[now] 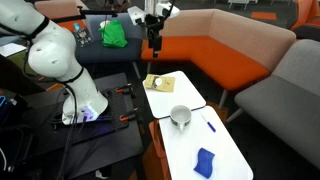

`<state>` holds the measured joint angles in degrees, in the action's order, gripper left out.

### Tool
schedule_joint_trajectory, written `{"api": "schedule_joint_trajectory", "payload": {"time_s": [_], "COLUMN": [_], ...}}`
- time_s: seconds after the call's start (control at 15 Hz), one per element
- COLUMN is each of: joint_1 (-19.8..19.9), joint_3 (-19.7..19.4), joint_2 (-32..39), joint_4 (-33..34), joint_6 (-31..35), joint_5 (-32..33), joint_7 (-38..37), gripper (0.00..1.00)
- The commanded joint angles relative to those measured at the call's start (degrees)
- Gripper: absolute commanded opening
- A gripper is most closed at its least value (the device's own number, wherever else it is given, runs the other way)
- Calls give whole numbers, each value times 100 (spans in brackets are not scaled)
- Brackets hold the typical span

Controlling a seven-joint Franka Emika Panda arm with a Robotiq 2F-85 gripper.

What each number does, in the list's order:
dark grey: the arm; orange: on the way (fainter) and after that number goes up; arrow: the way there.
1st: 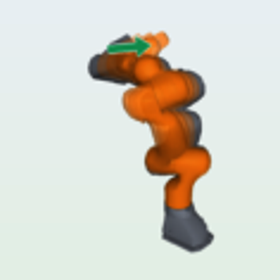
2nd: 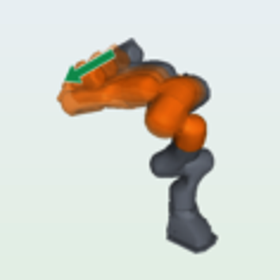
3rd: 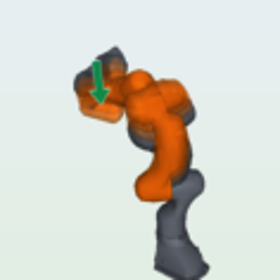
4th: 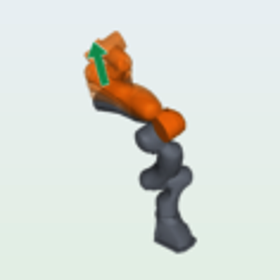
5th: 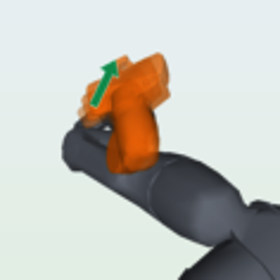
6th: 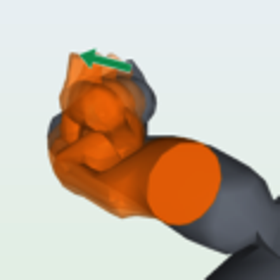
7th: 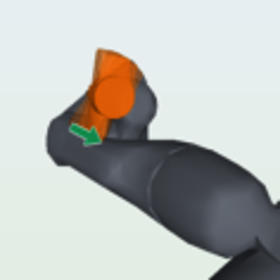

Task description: Put the pen in the cup

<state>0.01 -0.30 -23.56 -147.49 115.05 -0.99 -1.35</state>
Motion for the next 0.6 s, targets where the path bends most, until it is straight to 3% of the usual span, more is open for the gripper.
{"api": "schedule_joint_trajectory", "payload": {"time_s": [0.0, 0.4, 0.53], "joint_1": [13, 13, 235], "joint_3": [11, 11, 38], "joint_2": [1, 1, 514], "joint_4": [6, 7, 391], "joint_6": [-9, -9, 40], "joint_5": [-5, -5, -28], "joint_7": [6, 6, -766], "gripper": [100, 100, 100]}}
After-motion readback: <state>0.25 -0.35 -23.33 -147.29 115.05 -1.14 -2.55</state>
